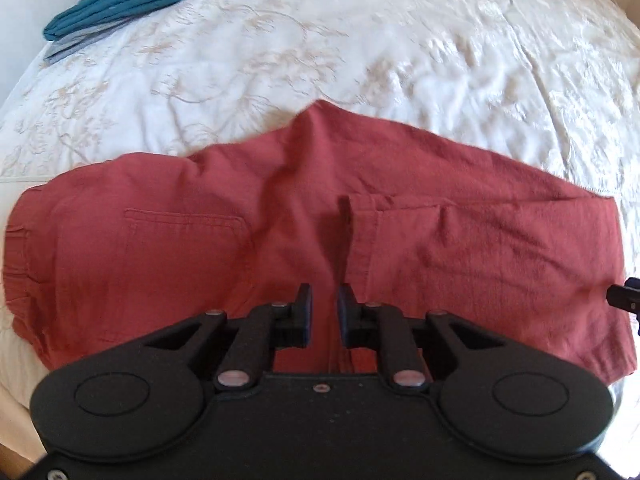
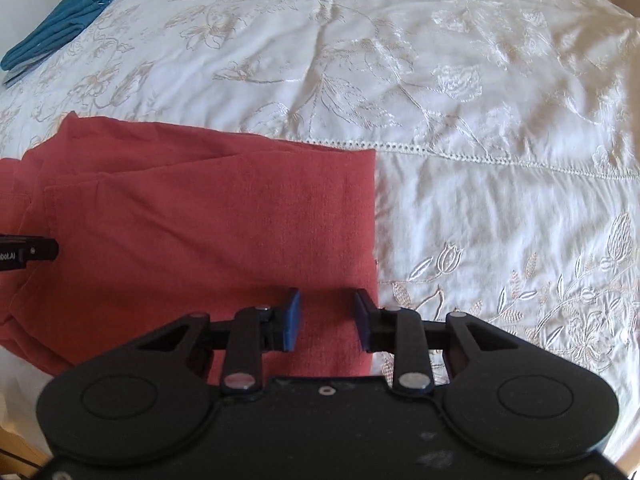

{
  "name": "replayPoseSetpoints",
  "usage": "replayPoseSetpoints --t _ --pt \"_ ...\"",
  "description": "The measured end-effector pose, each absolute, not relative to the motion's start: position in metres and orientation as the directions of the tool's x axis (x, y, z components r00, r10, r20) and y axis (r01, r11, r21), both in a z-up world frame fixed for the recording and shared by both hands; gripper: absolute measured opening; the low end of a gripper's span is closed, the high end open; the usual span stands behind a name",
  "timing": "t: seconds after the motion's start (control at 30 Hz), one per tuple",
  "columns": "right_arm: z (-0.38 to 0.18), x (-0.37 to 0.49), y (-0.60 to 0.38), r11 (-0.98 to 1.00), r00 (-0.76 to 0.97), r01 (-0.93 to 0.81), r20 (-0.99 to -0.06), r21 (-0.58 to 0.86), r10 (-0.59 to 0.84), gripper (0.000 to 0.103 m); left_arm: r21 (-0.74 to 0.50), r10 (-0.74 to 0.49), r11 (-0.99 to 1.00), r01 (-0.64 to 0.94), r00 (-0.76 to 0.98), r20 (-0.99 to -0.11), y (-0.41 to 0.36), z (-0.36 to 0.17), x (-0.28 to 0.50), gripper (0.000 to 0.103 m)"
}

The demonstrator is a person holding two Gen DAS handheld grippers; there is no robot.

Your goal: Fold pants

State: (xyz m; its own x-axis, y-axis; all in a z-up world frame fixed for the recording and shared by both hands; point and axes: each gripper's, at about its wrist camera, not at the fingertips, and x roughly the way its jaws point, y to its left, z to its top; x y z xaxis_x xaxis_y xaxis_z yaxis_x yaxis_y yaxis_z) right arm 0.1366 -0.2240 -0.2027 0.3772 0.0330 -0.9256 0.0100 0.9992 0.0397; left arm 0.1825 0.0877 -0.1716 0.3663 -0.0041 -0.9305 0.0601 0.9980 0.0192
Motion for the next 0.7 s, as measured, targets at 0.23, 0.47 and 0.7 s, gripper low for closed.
replayPoseSetpoints --t 0.23,0.47,0.7 --pt "-0.169 0.129 -0.191 0.988 0.463 -0.133 -0.877 0.075 0.129 0.032 0.010 0.102 0.976 -0.218 0.412 -0.905 0.198 -0.134 0.164 0.031" --pt "-0.148 0.138 -0.142 0.988 0.482 -0.100 -0.863 0.120 0.153 0.033 0.067 0.179 0.957 -0.282 0.394 -0.902 0.299 -0.134 0.178 0.034" --pt "-0.139 0.132 -0.081 0.995 0.494 -0.065 -0.863 0.081 0.102 0.033 -0.012 0.049 0.986 -0.164 0.362 -0.931 0.342 -0.180 0.200 0.061"
